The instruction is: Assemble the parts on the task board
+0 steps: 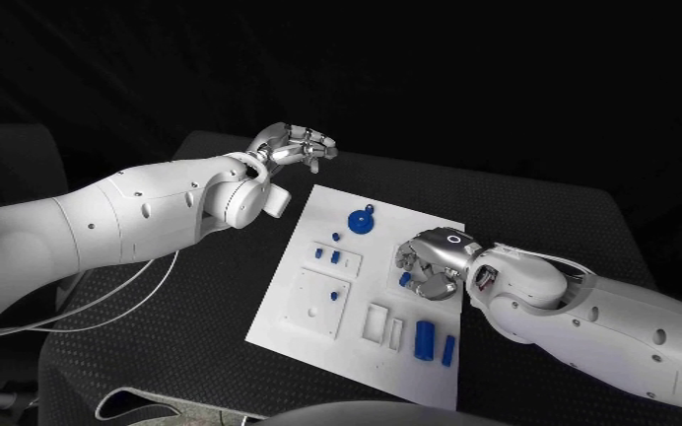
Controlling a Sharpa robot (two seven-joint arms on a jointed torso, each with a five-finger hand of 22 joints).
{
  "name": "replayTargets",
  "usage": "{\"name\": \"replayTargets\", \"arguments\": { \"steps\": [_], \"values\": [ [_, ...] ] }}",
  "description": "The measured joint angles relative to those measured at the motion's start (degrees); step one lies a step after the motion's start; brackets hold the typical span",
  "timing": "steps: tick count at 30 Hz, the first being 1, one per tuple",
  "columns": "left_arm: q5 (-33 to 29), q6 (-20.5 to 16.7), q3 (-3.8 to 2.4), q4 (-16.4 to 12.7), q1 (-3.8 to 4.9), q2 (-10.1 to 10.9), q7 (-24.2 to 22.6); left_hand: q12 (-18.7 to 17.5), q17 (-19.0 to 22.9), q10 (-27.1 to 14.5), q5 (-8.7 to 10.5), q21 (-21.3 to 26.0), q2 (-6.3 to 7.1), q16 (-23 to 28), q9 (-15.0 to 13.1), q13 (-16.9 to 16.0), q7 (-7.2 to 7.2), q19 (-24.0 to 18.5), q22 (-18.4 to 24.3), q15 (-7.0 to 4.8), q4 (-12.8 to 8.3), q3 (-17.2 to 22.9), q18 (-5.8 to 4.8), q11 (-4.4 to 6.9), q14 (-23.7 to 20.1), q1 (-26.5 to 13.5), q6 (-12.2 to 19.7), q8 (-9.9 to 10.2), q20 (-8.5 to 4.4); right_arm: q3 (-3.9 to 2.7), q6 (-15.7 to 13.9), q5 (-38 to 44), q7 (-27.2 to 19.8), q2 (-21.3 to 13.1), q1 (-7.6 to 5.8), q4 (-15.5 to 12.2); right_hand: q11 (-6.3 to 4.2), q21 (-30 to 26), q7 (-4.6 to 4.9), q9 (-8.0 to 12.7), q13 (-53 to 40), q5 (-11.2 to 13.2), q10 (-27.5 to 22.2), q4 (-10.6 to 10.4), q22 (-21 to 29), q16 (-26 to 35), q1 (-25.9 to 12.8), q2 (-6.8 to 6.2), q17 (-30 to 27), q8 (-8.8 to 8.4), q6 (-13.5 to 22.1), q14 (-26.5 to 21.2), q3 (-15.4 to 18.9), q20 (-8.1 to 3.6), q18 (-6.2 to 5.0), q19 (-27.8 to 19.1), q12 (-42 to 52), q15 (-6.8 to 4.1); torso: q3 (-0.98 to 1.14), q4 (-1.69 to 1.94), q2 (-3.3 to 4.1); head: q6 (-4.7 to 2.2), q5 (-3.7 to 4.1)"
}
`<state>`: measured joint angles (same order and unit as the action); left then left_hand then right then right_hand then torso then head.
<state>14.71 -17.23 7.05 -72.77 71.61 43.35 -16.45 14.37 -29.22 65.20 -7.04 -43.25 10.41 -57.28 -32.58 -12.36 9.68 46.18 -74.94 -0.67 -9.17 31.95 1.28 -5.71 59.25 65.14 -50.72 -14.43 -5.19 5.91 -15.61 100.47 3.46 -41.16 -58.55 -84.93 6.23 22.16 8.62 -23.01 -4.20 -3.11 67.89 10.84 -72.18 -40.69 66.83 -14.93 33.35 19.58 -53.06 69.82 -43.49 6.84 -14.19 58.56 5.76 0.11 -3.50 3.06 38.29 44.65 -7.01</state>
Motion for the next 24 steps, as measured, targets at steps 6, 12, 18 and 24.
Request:
{"name": "replayTargets", "arguments": {
  "steps": [6,12,18,24],
  "values": [
    [0.02,0.04,0.0,-0.01,0.0,0.07,0.0,0.0,0.0,-0.18,0.0,0.0,0.0,0.0,0.0,0.0,0.03,0.0,0.0,0.0,0.0,0.0,-0.01,0.18,0.0,0.0,0.17,0.0,0.0,0.09,0.0,0.64,0.04,0.38,0.15,0.57,-0.32,0.0,-0.36,-0.31,-0.12,0.0,0.73,-0.56,-0.31,-0.3,0.0,0.0,0.06,0.38,-0.77,0.3,-0.87,-0.21,-0.01,0.21,0.46,-0.29,0.0,-0.01,0.0,0.14,-0.05],
    [0.04,0.08,0.0,-0.01,0.0,0.07,0.0,0.0,0.0,-0.18,0.0,0.0,0.0,0.0,0.0,0.01,0.03,0.0,0.01,0.0,0.02,-0.02,-0.02,0.18,0.0,0.0,0.17,0.0,0.0,0.14,0.1,0.99,0.05,0.54,0.29,0.83,-0.74,0.0,-1.0,-0.65,-0.35,0.0,2.17,-0.8,-0.67,-0.57,0.28,0.33,0.12,1.22,-1.91,0.54,-1.11,-0.22,0.0,0.61,1.15,-0.53,0.01,-0.01,0.0,0.2,-0.06],
    [0.06,0.11,0.0,-0.06,0.0,0.09,0.0,0.0,0.01,-0.18,0.0,0.0,0.0,0.0,0.0,0.01,0.03,0.0,0.01,0.0,0.15,-0.15,0.51,0.18,0.0,0.0,0.17,0.0,0.0,0.18,0.22,1.24,0.04,0.65,0.41,0.81,-1.04,0.0,-1.51,-0.94,-0.51,0.0,3.49,-0.8,-0.9,-0.92,0.07,1.15,0.12,1.9,-3.14,0.63,-1.43,-0.41,0.0,0.8,1.69,-0.61,0.01,-0.04,0.0,0.37,-0.09],
    [0.07,0.14,0.0,-0.13,0.0,0.17,0.0,0.0,-0.04,-0.18,0.0,0.0,0.0,0.0,0.0,0.01,0.02,0.0,0.02,0.0,0.15,-0.15,0.57,0.18,0.0,0.0,0.17,0.0,0.0,0.24,0.25,1.38,0.03,0.97,0.53,0.83,-1.25,0.0,-1.75,-1.07,-0.62,0.0,4.12,-0.8,-1.06,-0.92,-0.02,1.99,0.11,2.19,-3.8,0.8,-1.91,-0.41,0.0,0.8,2.04,-0.85,0.02,-0.05,0.0,0.44,-0.1]
  ]
}}
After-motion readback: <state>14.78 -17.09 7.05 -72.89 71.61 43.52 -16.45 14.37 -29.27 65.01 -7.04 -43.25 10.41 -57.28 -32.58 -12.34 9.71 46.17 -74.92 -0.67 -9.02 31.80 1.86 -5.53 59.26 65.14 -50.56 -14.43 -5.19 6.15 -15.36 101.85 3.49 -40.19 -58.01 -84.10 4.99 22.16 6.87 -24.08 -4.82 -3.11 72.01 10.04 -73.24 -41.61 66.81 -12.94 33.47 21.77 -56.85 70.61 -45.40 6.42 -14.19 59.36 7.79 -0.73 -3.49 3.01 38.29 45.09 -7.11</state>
